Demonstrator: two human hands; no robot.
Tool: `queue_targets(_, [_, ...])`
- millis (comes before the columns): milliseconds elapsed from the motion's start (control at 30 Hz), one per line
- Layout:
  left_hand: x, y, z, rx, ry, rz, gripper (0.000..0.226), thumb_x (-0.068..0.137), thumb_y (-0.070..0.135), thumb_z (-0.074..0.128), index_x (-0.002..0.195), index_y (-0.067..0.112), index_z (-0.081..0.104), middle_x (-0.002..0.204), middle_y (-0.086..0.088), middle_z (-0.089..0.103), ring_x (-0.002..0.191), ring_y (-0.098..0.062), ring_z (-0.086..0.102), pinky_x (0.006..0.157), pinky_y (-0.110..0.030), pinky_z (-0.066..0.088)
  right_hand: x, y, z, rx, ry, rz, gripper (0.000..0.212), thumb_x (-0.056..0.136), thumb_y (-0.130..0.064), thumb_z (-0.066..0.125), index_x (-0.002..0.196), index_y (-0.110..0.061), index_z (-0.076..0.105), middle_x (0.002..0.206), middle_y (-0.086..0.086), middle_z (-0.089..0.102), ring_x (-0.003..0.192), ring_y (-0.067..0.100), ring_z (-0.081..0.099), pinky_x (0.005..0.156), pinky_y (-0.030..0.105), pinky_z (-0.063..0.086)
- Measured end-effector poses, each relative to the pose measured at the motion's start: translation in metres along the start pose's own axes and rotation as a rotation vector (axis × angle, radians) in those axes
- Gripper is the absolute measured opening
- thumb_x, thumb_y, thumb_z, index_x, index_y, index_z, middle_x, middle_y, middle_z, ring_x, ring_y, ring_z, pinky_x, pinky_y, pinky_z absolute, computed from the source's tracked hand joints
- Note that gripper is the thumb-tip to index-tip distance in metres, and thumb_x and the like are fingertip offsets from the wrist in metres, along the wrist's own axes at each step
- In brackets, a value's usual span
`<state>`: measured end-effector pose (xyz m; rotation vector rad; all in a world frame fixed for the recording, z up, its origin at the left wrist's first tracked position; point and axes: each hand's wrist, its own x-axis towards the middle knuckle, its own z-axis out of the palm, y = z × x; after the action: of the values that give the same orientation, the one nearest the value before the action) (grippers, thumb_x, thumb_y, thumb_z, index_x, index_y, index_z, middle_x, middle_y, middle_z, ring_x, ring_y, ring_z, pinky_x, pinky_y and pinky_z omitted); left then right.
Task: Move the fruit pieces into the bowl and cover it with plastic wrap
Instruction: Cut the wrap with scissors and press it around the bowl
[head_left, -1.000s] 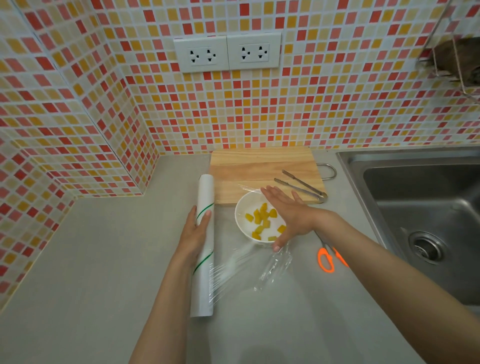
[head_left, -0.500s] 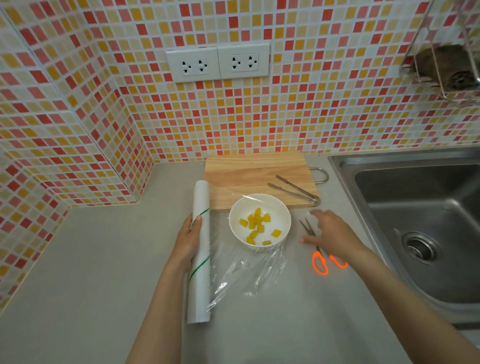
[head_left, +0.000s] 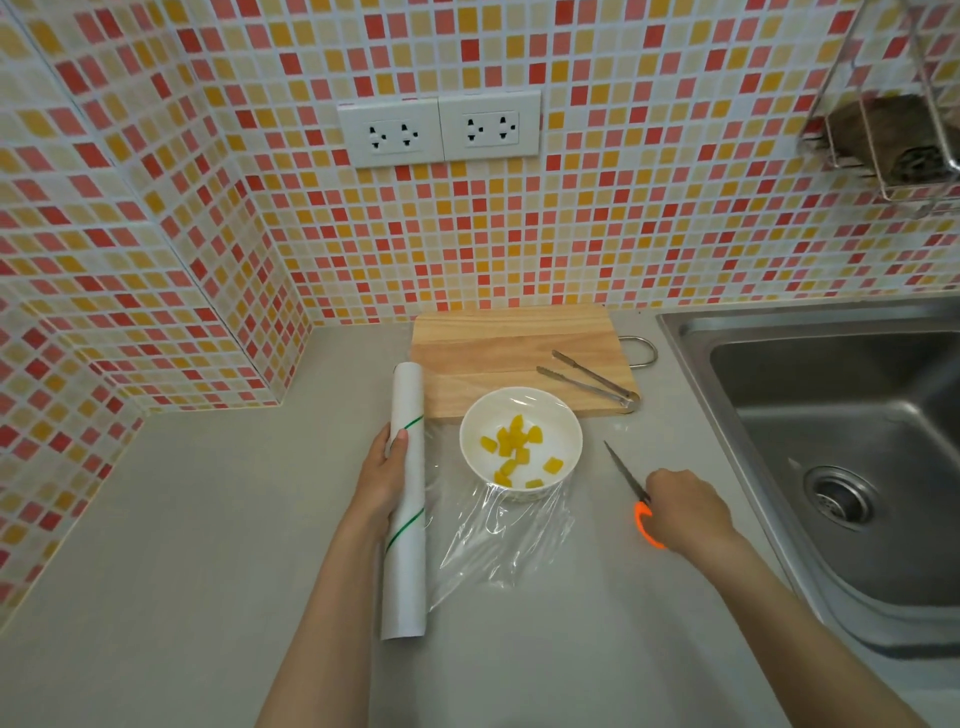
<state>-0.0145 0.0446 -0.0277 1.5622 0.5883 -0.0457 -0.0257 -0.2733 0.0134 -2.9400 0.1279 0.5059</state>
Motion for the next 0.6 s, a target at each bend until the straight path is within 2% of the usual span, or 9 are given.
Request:
queue_targets(100, [-0.001, 0.0, 0.0, -0.023, -0.003, 0.002, 0.049, 0.095, 0.042, 0.042, 0.141, 0.026, 0.037, 0.139, -0.009, 0.05, 0.12, -0.033, 0.055, 0.102, -0.055, 0.043, -0.015, 0.005, -0.008, 0.162, -0.182, -0.044, 0.019, 0.074, -0.017, 0.058, 0.089, -0.007, 0.066, 0.084, 0.013, 0.073, 0.076, 0.025, 0.069, 0.066, 0.03, 0.054])
queue_targets(167, [-0.001, 0.001, 0.001, -0.032, -0.004, -0.002, 0.048, 0.095, 0.041, 0.042, 0.141, 0.025, 0.037, 0.139, -0.009, 0.05, 0.12, -0.033, 0.056, 0.103, -0.055, 0.042, -0.029, 0.01, -0.01, 0.188, -0.286, -0.112, 0.019, 0.07, -0.019, 0.058, 0.085, -0.009, 0.066, 0.07, 0.008, 0.073, 0.062, 0.019, 0.068, 0.061, 0.028, 0.055])
queue_targets(267, [-0.004, 0.004, 0.003, -0.048, -0.004, -0.006, 0.046, 0.096, 0.039, 0.042, 0.139, 0.023, 0.039, 0.138, -0.016, 0.051, 0.12, -0.036, 0.055, 0.102, -0.057, 0.042, -0.055, 0.008, -0.008, 0.279, -0.57, -0.253, 0.017, 0.068, -0.019, 0.059, 0.085, -0.02, 0.06, 0.06, -0.004, 0.068, 0.046, 0.009, 0.055, 0.038, 0.018, 0.04])
queue_targets(367, [-0.005, 0.006, 0.003, -0.037, -0.006, -0.009, 0.047, 0.096, 0.038, 0.041, 0.14, 0.022, 0.037, 0.14, -0.017, 0.049, 0.122, -0.036, 0.054, 0.103, -0.057, 0.041, -0.081, -0.014, 0.002, 0.458, -0.868, -0.386, 0.024, 0.069, -0.031, 0.071, 0.086, -0.027, 0.054, 0.066, -0.008, 0.069, 0.052, 0.008, 0.059, 0.037, 0.015, 0.034])
queue_targets(433, [-0.007, 0.007, 0.003, -0.04, 0.001, -0.021, 0.049, 0.096, 0.039, 0.041, 0.141, 0.02, 0.036, 0.142, -0.016, 0.047, 0.124, -0.035, 0.053, 0.104, -0.057, 0.041, -0.094, -0.032, 0.019, 0.54, -0.967, -0.404, 0.038, 0.063, -0.042, 0.072, 0.091, -0.027, 0.053, 0.075, -0.005, 0.068, 0.061, 0.014, 0.063, 0.035, 0.015, 0.035])
queue_targets(533, [-0.009, 0.008, 0.003, -0.027, 0.001, -0.007, 0.047, 0.097, 0.038, 0.04, 0.138, 0.016, 0.04, 0.138, -0.017, 0.05, 0.122, -0.036, 0.054, 0.101, -0.055, 0.044, -0.103, -0.057, 0.041, 0.668, -0.994, -0.414, 0.046, 0.062, -0.05, 0.068, 0.095, -0.023, 0.049, 0.084, 0.005, 0.063, 0.072, 0.02, 0.062, 0.033, 0.017, 0.039])
queue_targets(600, [-0.012, 0.009, 0.004, -0.03, 0.003, -0.012, 0.047, 0.097, 0.039, 0.04, 0.137, 0.016, 0.04, 0.127, -0.014, 0.056, 0.107, -0.035, 0.06, 0.091, -0.051, 0.051, -0.104, -0.07, 0.05, 0.802, -0.956, -0.37, 0.044, 0.068, -0.054, 0.066, 0.093, -0.022, 0.049, 0.078, 0.005, 0.062, 0.071, 0.019, 0.063, 0.034, 0.018, 0.039])
